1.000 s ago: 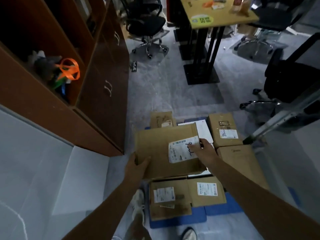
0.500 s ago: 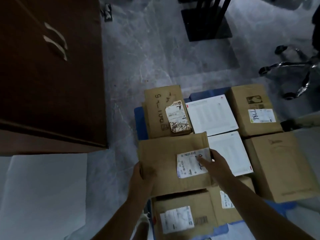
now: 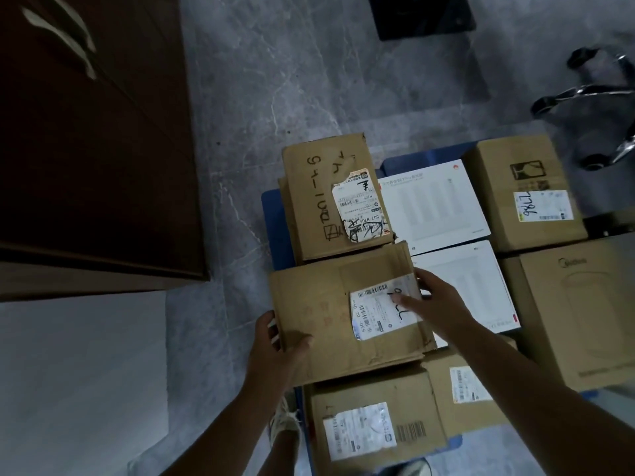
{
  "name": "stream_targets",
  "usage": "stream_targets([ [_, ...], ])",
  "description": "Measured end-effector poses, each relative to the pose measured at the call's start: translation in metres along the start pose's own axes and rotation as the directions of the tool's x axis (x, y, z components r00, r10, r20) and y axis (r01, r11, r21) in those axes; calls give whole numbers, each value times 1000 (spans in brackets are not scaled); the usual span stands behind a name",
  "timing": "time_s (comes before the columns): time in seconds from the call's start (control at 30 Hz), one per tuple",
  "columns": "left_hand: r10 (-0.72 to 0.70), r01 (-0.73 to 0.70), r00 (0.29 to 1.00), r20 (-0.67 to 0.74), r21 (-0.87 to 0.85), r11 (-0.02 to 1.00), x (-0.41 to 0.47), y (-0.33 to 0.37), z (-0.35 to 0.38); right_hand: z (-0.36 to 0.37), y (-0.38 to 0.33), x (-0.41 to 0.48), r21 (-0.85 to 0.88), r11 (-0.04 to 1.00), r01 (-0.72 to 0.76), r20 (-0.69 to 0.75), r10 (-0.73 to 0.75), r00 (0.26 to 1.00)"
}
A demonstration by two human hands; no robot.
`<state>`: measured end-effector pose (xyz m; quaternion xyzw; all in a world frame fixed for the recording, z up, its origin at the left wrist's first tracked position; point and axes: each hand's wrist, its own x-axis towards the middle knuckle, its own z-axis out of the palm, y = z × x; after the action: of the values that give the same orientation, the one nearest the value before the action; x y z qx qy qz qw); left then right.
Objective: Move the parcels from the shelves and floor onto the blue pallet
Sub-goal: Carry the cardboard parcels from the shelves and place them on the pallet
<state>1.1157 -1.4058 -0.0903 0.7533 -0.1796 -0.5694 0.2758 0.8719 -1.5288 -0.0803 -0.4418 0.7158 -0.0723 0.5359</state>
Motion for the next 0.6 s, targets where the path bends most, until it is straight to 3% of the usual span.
stream_targets([
  [0.1,30,-27,999,-39,69,997,-8,6,5,1,-1,-9,-2,1000,11,6,-11,1000],
  [0.23,125,-99,972,-201,135,986,-22,33,13,-10,-13,-36,58,998,-3,-17,4,1000],
  [0.37,296,-283,954,-54,169,944,-74,90,27,-56,-46,-89,12,995,103,-47,-102,994],
  [0.47,420,-415,906,51,296,860,-133,154,39,-110,-81,-148,-27,975,223,-108,-224,969],
  [0.6,635,-613,763,124,450,649,-237,251,48,-198,-141,-243,-141,905,402,-173,-422,890],
])
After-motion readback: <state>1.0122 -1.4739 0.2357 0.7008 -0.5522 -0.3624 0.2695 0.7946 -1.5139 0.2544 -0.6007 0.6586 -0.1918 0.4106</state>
